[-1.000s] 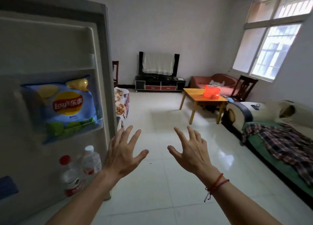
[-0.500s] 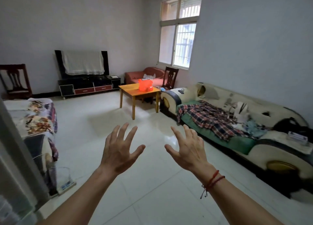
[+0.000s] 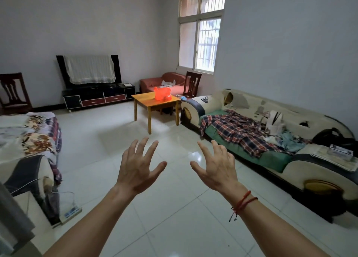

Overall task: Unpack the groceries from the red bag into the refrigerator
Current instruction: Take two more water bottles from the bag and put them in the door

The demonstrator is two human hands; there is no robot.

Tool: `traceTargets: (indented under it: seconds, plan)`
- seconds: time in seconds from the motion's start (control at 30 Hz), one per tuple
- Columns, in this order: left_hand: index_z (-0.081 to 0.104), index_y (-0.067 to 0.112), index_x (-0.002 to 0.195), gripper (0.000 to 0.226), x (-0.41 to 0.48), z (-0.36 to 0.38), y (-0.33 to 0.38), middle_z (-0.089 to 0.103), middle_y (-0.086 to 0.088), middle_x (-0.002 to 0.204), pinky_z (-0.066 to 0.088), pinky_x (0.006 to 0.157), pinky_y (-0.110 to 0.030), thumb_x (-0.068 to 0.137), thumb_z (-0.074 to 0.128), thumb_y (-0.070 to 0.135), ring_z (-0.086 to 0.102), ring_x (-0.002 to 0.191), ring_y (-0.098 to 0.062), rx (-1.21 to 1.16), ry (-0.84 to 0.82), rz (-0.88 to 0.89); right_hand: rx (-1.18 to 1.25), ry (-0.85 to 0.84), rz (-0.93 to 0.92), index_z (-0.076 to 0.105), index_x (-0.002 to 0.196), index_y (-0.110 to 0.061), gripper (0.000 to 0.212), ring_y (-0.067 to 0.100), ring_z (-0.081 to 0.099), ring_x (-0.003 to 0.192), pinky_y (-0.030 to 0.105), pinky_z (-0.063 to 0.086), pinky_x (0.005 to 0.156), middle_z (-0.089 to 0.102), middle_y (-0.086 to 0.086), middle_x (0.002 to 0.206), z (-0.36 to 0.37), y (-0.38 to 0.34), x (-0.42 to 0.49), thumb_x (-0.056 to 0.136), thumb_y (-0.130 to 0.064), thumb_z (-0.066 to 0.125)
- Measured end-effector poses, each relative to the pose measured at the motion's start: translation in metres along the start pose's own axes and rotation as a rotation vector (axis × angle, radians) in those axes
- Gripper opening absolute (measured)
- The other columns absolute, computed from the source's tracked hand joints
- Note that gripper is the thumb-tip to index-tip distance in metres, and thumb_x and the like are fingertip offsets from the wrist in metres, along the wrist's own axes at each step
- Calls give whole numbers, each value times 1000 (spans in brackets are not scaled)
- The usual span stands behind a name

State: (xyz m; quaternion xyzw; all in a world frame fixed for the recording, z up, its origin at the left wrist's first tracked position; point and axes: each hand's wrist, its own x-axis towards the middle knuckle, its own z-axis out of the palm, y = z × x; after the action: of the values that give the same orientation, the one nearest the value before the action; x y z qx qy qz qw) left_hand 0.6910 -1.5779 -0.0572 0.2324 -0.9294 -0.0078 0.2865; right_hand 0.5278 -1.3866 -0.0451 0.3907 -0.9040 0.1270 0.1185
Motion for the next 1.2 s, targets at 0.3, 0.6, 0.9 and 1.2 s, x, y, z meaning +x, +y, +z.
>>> traceTargets:
  seconds: [0.3, 0.6, 0.9, 1.2]
  plan:
    - [45, 23, 145, 74, 32, 26, 1, 41, -10, 152, 40, 102, -54, 87, 36, 69, 36, 139, -37, 31, -33, -30, 12, -16, -29, 17, 159, -36, 74, 34, 29, 145, 53, 29, 113, 25, 15, 162, 11, 20, 47, 95, -68, 37]
    - [46, 23, 145, 75, 94, 83, -44, 42, -12, 151, 39, 103, -53, 86, 35, 69, 37, 138, -37, 25, -56, -70, -12, -23, -63, 20, 159, -34, 72, 34, 31, 144, 51, 30, 113, 30, 15, 160, 62, 13, 135, 96, -66, 38]
    - [48, 23, 143, 75, 220, 165, -133, 43, -12, 150, 39, 103, -53, 87, 32, 70, 39, 138, -36, 5, -101, -70, -53, -71, -29, 19, 160, -36, 72, 33, 29, 146, 51, 29, 115, 29, 14, 161, 130, -5, 291, 96, -68, 35]
    - [45, 25, 145, 73, 346, 229, -182, 40, -11, 152, 38, 104, -52, 88, 32, 69, 35, 139, -35, 3, -115, -40, -62, -56, 24, 19, 158, -37, 73, 33, 29, 146, 53, 29, 115, 27, 14, 162, 170, 1, 426, 95, -69, 34]
